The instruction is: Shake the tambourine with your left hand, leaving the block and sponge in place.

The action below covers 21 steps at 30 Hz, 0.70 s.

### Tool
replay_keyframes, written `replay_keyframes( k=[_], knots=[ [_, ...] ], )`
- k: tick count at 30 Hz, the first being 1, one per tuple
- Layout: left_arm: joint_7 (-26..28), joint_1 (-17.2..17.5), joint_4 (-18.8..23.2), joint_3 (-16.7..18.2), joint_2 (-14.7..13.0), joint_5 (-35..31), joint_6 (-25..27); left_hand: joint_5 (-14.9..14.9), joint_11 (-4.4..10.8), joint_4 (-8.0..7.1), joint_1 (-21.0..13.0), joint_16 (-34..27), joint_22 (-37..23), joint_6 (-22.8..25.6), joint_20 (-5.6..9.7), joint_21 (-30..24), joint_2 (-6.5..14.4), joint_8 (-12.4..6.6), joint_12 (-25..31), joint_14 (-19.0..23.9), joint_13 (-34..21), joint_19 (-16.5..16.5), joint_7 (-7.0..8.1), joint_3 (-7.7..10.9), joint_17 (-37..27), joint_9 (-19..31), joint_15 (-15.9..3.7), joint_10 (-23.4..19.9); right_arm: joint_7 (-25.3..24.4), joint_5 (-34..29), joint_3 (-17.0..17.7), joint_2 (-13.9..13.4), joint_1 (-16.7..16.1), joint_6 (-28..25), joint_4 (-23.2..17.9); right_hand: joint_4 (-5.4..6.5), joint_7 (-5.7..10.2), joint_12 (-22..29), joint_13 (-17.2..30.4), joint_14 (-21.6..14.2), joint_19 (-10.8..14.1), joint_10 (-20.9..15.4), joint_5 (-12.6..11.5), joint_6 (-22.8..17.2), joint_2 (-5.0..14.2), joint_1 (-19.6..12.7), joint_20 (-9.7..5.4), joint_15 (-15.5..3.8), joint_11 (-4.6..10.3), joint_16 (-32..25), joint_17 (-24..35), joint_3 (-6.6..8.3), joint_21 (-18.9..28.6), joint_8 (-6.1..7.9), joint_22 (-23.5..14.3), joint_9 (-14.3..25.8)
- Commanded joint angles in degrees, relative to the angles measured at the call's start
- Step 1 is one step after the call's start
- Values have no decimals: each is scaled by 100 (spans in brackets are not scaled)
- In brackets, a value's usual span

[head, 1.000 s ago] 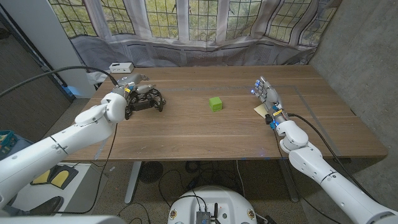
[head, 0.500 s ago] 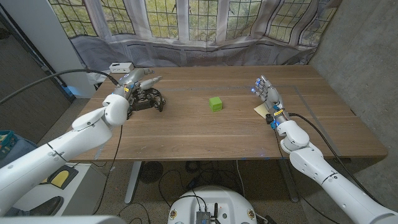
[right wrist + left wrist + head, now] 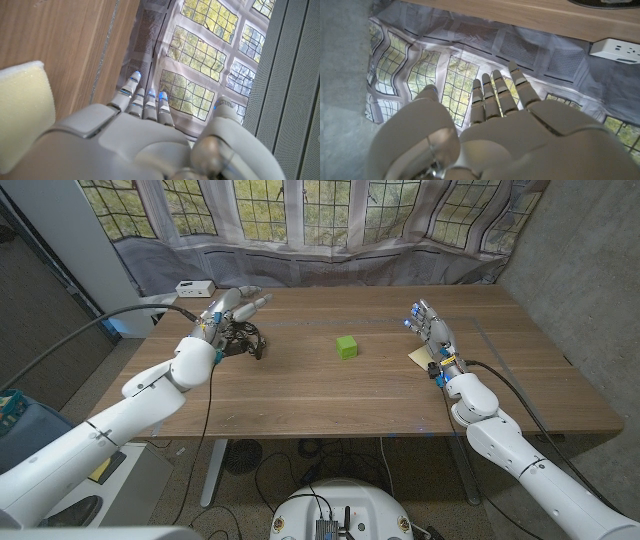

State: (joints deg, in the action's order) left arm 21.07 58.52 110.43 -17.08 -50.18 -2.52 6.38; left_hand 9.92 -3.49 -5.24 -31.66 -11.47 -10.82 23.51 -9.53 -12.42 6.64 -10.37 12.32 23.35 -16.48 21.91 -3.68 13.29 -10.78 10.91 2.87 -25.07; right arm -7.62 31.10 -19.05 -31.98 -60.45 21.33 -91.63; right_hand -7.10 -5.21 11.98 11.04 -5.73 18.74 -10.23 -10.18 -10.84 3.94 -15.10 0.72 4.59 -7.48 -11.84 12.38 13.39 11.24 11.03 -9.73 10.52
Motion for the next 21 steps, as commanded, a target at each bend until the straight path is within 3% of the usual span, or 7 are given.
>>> replay_keyframes(
  k=[1,6,11,21],
  knots=[
    [-380,-211,-795,0,646,930,-1459,12,-40,-25,63,13,-7,-1,-46,-32,14,-14,-15,11,11,60,-17,10,-5,0,39,-5,-177,-225,-61,30,19,-57,-101,-37,-13,-18,26,-45,25,-36,-9,-14,15,15,-7,-14,30,-3,12,8,2,-4,-14,14],
    [-676,-338,-1102,-32,936,1459,-1859,13,-38,-28,81,17,-6,7,-65,-28,11,-22,-16,10,20,56,-14,6,-3,-2,73,-4,-188,-256,-81,35,128,-148,-135,-39,-8,-17,26,-44,27,-39,-8,-16,10,16,-12,-6,33,-2,12,6,2,-3,-14,14],
    [-858,-432,-1332,-76,1135,1745,-2162,11,-68,-34,119,32,-5,-49,-76,-21,-11,-7,-28,-18,37,46,-16,-13,1,-6,96,26,26,-173,-106,77,271,-34,103,-37,-7,-19,26,-45,23,-35,-8,-16,8,20,-15,-10,33,-3,13,5,-1,-3,-14,14],
    [-1858,-863,-2174,-221,1704,3044,-2609,9,-122,-66,316,98,-3,-392,-130,37,-142,52,-113,-235,102,-85,23,-126,4,-22,146,300,306,-100,-184,148,521,76,477,-38,3,-16,26,-41,14,-43,-9,-154,1,24,-8,0,35,-1,13,1,-6,48,-14,17]
  ],
)
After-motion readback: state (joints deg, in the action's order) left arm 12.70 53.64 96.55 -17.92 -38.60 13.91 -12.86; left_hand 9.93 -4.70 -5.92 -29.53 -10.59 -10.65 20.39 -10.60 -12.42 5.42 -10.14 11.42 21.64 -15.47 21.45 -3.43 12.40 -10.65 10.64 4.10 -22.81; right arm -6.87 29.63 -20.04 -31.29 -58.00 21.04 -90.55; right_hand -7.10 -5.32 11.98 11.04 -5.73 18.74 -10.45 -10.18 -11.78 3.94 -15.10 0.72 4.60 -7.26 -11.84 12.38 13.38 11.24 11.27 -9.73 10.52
